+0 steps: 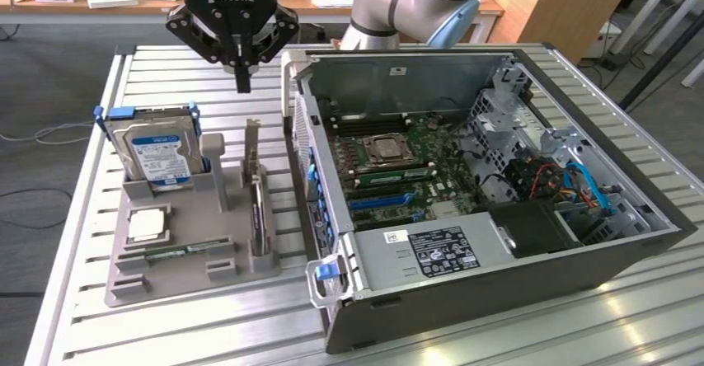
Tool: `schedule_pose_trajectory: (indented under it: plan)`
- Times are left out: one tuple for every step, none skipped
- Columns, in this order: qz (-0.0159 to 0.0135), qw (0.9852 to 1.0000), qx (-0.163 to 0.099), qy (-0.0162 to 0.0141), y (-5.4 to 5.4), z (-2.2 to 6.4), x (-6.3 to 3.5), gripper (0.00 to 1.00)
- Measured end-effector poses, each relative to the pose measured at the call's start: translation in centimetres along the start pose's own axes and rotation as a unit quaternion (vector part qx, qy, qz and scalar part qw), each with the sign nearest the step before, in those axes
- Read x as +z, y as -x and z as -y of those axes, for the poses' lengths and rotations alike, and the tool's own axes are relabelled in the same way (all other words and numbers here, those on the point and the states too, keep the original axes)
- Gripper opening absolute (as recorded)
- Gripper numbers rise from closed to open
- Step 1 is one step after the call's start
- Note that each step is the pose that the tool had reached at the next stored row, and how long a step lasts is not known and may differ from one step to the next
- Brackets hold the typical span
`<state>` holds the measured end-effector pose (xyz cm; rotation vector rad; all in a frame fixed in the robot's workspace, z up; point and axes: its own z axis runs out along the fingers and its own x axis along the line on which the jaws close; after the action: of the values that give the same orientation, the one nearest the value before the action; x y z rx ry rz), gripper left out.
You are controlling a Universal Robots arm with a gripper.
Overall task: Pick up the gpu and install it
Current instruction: 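Reach for the gpu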
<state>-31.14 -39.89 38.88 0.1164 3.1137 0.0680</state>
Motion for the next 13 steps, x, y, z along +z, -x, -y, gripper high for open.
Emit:
schedule_pose_trajectory:
  plan:
    - [0.0,1.0,0.0,-0.0002,0.0,0.0,0.0,0.11]
    - [0.0,1.0,0.0,-0.0004,0.0,0.04,0.0,0.11]
    - [0.0,1.0,0.0,-0.0005,0.0,0.11,-0.01,0.11]
    - [0.0,1.0,0.0,-0.0006,0.0,0.19,-0.01,0.11]
    - [0.0,1.0,0.0,-0.0007,0.0,0.29,-0.02,0.11]
    - [0.0,1.0,0.0,-0.0008,0.0,0.42,-0.02,0.11]
    - [0.0001,1.0,0.0,-0.0008,0.0,0.54,-0.02,0.11]
    - [0.0,1.0,0.0,-0.0009,0.0,0.72,-0.04,0.11]
    - [0.0,1.0,0.0,-0.0009,0.0,0.93,-0.04,0.11]
    - [0.0,1.0,0.0,-0.0009,0.0,1.15,-0.05,0.11]
    - [0.0,1.0,0.0,-0.0009,0.0,1.37,-0.06,0.11]
    - [0.0,1.0,0.0,-0.0009,0.1,1.6,-0.08,0.11]
    - [0.0,1.0,0.0,-0.0009,0.1,1.79,-0.08,0.11]
